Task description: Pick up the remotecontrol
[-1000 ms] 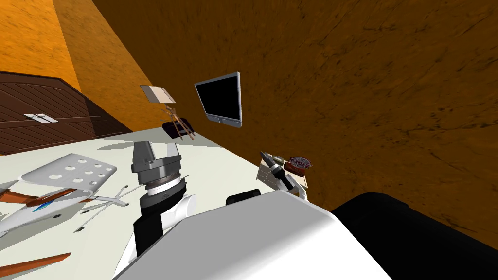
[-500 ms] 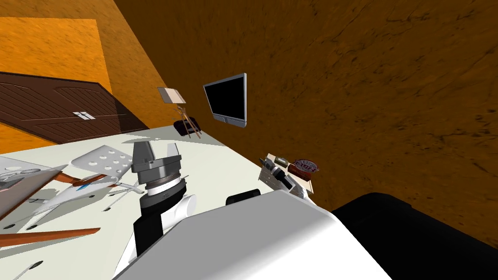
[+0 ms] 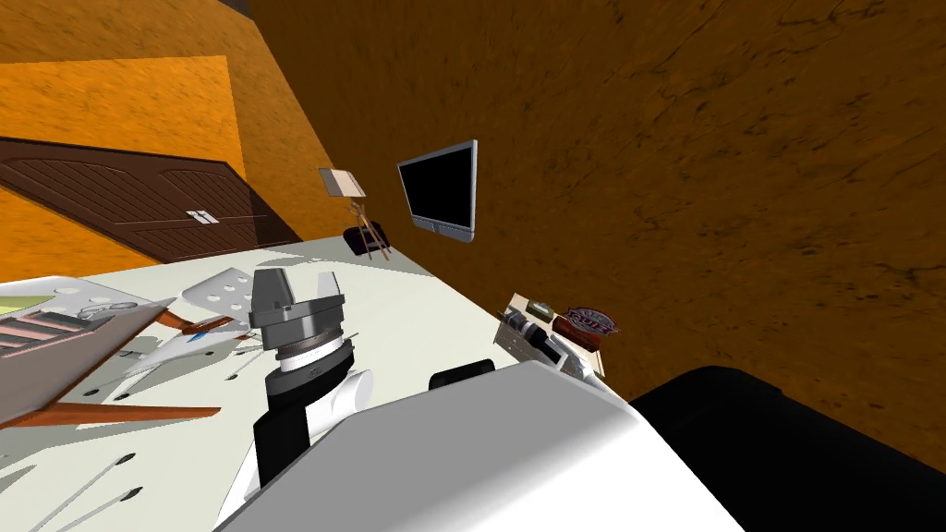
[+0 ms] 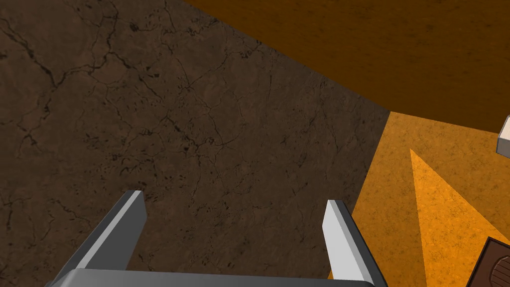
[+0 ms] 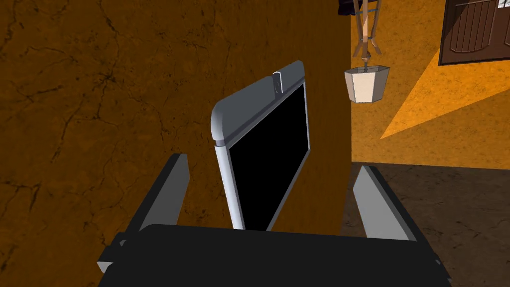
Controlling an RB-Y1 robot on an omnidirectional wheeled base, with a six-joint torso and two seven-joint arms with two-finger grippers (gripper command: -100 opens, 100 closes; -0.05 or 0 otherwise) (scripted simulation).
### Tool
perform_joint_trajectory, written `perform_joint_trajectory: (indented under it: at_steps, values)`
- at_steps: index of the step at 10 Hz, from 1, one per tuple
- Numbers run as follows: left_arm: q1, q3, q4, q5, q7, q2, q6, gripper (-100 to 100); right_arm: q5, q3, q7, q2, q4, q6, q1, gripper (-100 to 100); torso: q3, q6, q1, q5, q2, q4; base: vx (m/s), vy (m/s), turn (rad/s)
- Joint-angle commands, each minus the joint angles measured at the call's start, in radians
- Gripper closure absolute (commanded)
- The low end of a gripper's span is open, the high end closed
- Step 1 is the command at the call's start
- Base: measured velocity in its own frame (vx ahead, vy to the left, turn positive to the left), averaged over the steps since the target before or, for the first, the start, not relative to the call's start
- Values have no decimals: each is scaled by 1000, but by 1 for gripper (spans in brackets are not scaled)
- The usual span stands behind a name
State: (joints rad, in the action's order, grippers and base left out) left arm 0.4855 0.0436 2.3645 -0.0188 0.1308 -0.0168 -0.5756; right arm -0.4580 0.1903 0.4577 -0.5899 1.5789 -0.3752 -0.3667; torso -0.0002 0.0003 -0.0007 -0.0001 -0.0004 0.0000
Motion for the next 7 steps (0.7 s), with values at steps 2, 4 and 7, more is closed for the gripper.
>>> perform_joint_trajectory:
  at_steps: [2,4,7]
  values:
    - [0,0,0,0,0,0,0,0,-28,23,15,-50,-72,2,8,-100,0,0,0,0,0,0,12,-9,122]
    - [0,0,0,0,0,0,0,0,-59,63,31,-105,-148,4,20,-100,0,0,-1,0,-1,0,22,-14,140]
    - [0,0,0,0,0,0,0,0,-71,86,35,-130,-205,4,25,-100,0,1,0,0,0,0,14,-11,60]
